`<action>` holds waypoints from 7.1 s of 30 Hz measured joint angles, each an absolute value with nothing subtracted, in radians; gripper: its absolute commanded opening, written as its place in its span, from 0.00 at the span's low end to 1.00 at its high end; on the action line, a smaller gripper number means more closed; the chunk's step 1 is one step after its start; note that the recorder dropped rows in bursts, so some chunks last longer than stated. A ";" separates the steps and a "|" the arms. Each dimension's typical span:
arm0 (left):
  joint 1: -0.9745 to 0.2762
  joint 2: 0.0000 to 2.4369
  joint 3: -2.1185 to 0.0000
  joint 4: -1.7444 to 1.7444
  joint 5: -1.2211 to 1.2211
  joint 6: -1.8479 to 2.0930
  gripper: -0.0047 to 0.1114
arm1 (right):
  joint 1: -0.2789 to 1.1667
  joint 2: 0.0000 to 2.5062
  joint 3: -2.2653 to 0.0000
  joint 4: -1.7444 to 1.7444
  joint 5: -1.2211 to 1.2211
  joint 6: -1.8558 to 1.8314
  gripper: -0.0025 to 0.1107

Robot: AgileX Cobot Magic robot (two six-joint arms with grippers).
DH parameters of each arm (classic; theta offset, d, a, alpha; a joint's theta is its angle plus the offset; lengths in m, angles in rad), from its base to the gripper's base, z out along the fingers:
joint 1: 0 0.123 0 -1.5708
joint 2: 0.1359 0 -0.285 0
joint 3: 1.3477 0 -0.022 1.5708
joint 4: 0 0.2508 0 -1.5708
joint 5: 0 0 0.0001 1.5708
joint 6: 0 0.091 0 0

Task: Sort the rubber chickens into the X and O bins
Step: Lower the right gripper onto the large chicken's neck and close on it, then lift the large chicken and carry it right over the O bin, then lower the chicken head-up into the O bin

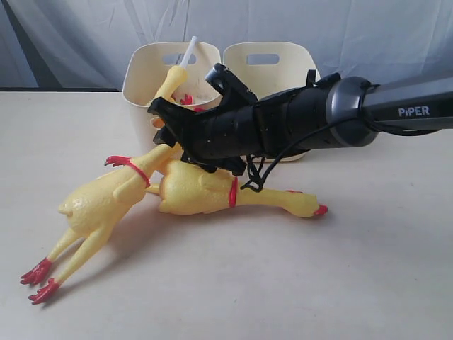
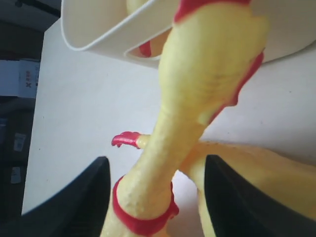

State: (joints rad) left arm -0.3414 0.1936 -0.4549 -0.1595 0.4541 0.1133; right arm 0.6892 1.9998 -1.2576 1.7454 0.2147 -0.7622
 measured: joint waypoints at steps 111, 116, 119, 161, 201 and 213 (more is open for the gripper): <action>-0.341 0.194 -0.455 -0.159 0.459 0.115 0.04 | 0.718 1.907 -1.376 1.699 0.245 -0.695 0.01; -0.341 0.194 -0.455 -0.156 0.461 0.115 0.04 | 0.700 1.824 -1.376 1.651 0.231 -0.695 0.01; -0.341 0.194 -0.455 -0.152 0.461 0.115 0.04 | 0.685 1.784 -1.376 1.604 0.229 -0.695 0.01; -0.341 0.194 -0.455 -0.136 0.463 0.115 0.04 | 0.203 1.284 -1.376 0.775 0.255 -0.343 0.01; -0.341 0.194 -0.455 -0.136 0.463 0.115 0.04 | 0.166 1.924 -1.596 0.615 0.048 -0.031 0.01; -0.341 0.194 -0.455 -0.136 0.465 0.115 0.04 | 0.186 1.980 -1.634 0.614 0.088 -0.031 0.01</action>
State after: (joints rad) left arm -0.3414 0.1936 -0.4549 -0.1359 0.4651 0.1151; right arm 0.1856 1.9800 -1.6342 0.6136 0.0876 -0.0312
